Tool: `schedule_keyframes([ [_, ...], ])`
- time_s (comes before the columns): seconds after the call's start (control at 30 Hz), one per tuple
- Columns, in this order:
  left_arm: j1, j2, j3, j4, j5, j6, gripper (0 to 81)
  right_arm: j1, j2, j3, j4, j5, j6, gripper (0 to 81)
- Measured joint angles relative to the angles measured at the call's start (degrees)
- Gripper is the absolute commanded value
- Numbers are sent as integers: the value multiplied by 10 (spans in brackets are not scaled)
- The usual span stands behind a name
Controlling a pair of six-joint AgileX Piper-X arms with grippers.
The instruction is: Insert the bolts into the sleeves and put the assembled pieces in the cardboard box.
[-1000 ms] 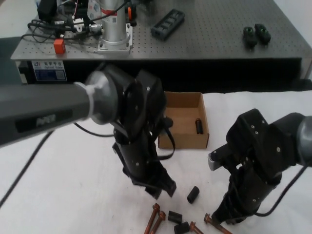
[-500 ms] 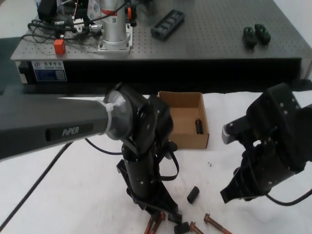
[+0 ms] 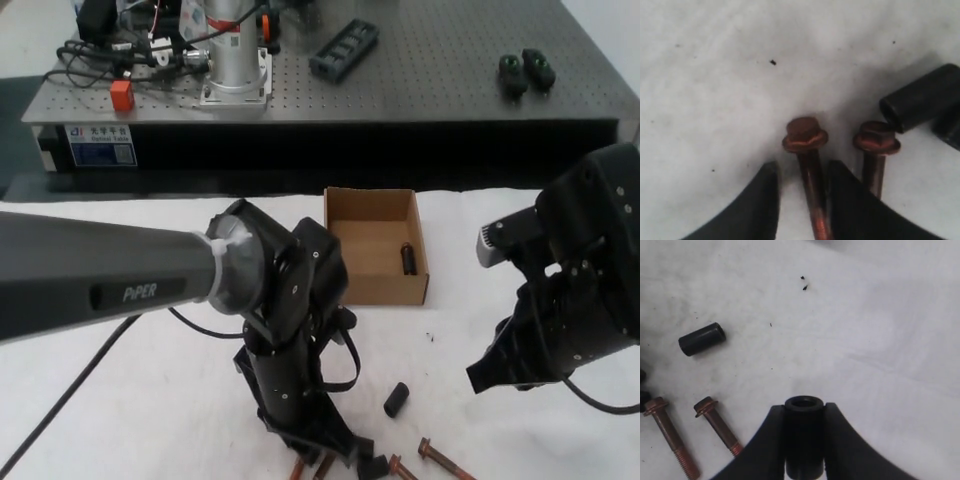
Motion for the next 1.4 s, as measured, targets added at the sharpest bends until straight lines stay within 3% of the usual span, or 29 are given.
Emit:
schedule_keyframes([
  [0.07, 0, 0, 1, -14, 2, -4, 11, 0, -9, 0, 9, 0, 0, 3],
  [0.1, 0, 0, 1, -22, 2, -6, 4, 0, -13, 0, 12, 0, 0, 3],
  [0.33, 6, -19, 1, -43, 14, -45, 6, 0, -76, 13, 12, -32, 3, 3],
  [0.47, 31, -153, 23, -132, 27, -85, 6, 0, -172, 73, -38, -95, 35, 3],
  [0.6, 50, -310, 109, -335, 134, -175, 6, 16, -255, 142, -127, -200, 102, 3],
  [0.77, 49, -370, 187, -522, 234, -268, 6, 85, -278, 190, -288, -300, 195, 3],
  [1.03, 49, -376, 201, -564, 279, -288, 6, 143, -216, 183, -440, -316, 254, 3],
  [1.4, 49, -376, 201, -570, 300, -292, 6, 145, -199, 170, -502, -308, 258, 3],
])
